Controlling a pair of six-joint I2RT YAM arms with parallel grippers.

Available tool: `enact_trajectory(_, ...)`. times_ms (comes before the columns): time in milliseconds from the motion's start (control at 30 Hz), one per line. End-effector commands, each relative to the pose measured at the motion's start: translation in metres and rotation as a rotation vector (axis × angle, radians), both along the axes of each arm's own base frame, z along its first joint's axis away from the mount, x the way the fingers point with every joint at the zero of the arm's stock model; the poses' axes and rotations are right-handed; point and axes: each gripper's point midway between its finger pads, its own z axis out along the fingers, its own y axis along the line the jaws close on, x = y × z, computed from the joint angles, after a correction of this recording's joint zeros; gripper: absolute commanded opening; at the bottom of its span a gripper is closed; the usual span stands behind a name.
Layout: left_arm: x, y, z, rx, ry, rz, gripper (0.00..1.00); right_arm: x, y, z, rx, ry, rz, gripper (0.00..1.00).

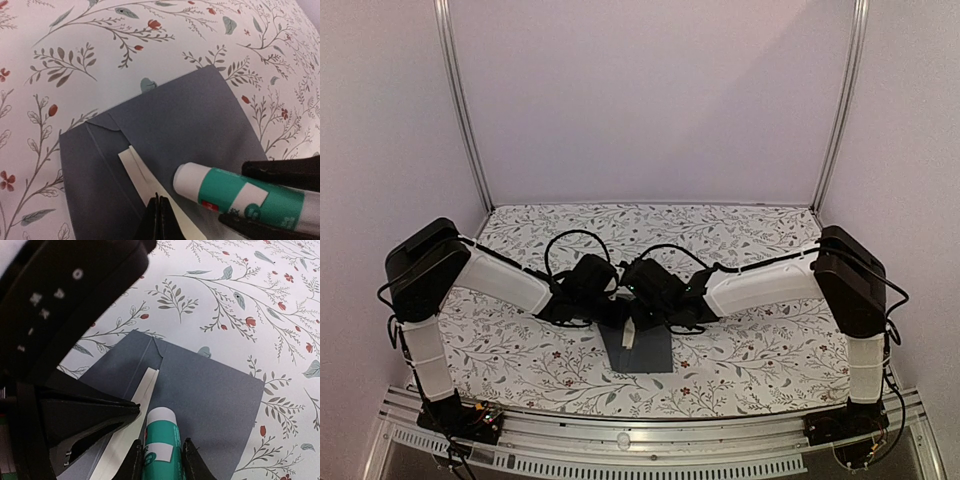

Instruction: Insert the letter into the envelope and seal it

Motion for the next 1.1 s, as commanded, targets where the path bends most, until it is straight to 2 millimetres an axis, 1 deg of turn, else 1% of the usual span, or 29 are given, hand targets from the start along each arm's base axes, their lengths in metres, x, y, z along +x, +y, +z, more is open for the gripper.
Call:
enact_trajectory(0, -0.008, 0.016, -0.027, 0.084, 0.063, 0.006, 0.00, -0.038, -0.014, -0.038, -0.049, 0.143, 0.113, 0.00)
enact_trajectory(133, -0.009, 0.016, -0.028, 0.085, 0.065, 0.003, 0.00, -0.061, -0.011, -0.032, -0.021, 0.171, 0.165, 0.00)
enact_trajectory(233, -0.009, 0.016, -0.028, 0.084, 0.065, 0.005, 0.00, -0.073, -0.011, -0.021, -0.017, 0.160, 0.169, 0.00)
enact_trajectory(333, -0.009, 0.016, -0.027, 0.082, 0.066, 0.007, 0.00, -0.080, -0.010, -0.010, -0.004, 0.149, 0.167, 0.00)
enact_trajectory(433, -0.009, 0.016, -0.025, 0.079, 0.062, 0.007, 0.00, -0.088, -0.007, -0.003, 0.008, 0.153, 0.177, 0.00)
enact_trajectory(500, -0.009, 0.016, -0.026, 0.080, 0.063, 0.006, 0.00, -0.089, -0.007, 0.001, 0.002, 0.151, 0.172, 0.00)
enact_trajectory(600, -0.010, 0.016, -0.025, 0.079, 0.064, 0.005, 0.00, -0.082, -0.011, 0.003, -0.036, 0.130, 0.131, 0.00)
enact_trajectory(667, -0.009, 0.016, -0.025, 0.078, 0.065, 0.003, 0.00, -0.072, -0.016, 0.002, -0.083, 0.099, 0.085, 0.00)
enact_trajectory(700, -0.010, 0.016, -0.026, 0.079, 0.065, 0.001, 0.00, -0.063, -0.014, 0.002, -0.103, 0.086, 0.062, 0.00)
enact_trajectory(967, -0.010, 0.015, -0.028, 0.084, 0.068, -0.005, 0.00, -0.036, -0.006, -0.011, -0.123, 0.082, 0.050, 0.00)
enact_trajectory(1067, -0.010, 0.015, -0.028, 0.086, 0.067, -0.007, 0.00, -0.024, -0.012, -0.019, -0.151, 0.072, 0.019, 0.00)
